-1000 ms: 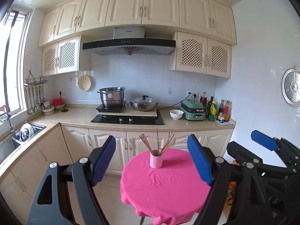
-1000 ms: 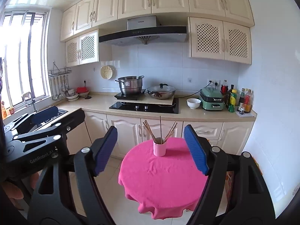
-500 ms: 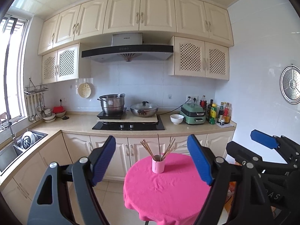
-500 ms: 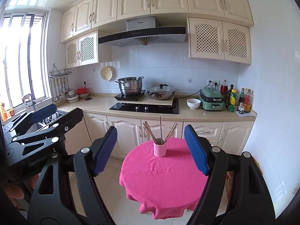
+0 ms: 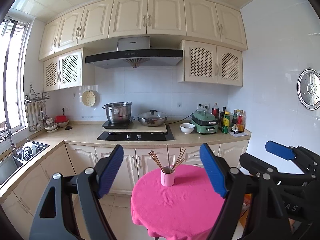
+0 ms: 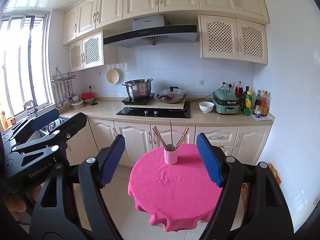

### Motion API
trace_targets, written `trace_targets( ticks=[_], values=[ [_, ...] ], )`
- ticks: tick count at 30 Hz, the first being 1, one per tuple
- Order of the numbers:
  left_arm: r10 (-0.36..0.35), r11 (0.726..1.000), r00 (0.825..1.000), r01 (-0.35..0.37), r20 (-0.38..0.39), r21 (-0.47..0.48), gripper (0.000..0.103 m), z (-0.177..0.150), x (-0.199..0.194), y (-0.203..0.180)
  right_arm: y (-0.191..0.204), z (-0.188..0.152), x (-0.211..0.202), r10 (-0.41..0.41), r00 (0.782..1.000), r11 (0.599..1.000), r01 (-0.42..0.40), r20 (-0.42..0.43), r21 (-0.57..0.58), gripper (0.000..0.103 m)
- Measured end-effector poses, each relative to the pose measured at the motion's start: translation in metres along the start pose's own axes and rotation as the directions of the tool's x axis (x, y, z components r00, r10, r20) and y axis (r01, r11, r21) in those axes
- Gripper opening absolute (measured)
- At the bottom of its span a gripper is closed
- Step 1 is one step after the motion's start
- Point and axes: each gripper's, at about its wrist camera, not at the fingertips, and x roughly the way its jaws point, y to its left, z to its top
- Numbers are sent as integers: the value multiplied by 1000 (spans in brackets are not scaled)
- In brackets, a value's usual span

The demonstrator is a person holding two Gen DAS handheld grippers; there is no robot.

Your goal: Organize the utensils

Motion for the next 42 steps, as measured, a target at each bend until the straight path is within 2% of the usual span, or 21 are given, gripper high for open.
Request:
trace_targets(
  ticks=[42],
  values=[
    [0,1000,1000,0,-24,9,77,-1,20,4,0,1,18,0,1000,1000,0,-29,17,74]
  ],
)
